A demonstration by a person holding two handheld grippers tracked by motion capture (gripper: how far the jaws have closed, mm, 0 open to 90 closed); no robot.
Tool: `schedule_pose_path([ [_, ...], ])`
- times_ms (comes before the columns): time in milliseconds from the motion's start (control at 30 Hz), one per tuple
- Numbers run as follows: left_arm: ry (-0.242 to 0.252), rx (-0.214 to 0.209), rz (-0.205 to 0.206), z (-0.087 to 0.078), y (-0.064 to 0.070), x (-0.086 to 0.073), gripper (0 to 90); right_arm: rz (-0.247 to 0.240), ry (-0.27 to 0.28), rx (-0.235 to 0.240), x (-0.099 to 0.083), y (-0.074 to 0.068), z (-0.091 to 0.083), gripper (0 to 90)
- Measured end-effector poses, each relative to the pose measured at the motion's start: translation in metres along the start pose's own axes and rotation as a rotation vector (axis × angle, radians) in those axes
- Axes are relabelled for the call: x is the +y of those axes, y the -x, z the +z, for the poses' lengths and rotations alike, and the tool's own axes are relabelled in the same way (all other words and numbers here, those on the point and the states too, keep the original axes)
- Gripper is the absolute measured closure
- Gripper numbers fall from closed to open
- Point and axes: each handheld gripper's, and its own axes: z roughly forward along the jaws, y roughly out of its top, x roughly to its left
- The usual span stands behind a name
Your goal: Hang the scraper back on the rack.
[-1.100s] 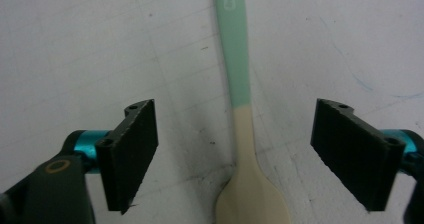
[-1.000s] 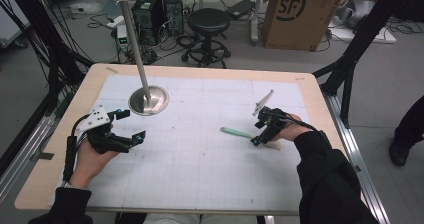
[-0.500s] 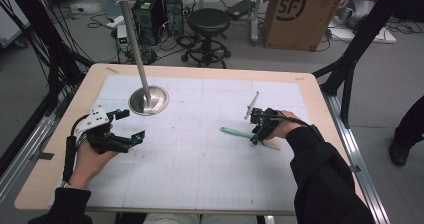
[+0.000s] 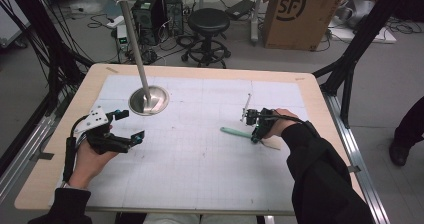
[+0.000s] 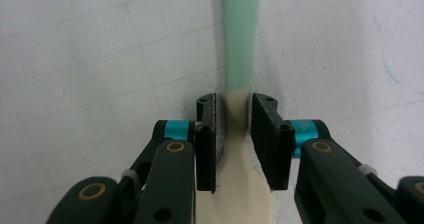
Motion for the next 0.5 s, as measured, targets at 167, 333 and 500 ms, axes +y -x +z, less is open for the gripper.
schedule_pose_path([
  [167, 0.003, -0.001, 0.000, -0.0004, 0.0002, 0.0001, 1.7, -0.017, -0.051, -0.003, 0.0078, -0.0018, 0.0011, 77.4],
  [333, 0.007, 0.000, 0.004, -0.0012, 0.0002, -0.0001, 1.7, 0.009, -0.076, 0.001, 0.0108, -0.0024, 0.0012, 80.3],
  [500, 0.010, 0.002, -0.001, -0.0020, 0.0002, 0.0000, 1.7, 0.003, -0.065, -0.006, 0.0093, -0.0031, 0.0006, 81.3],
])
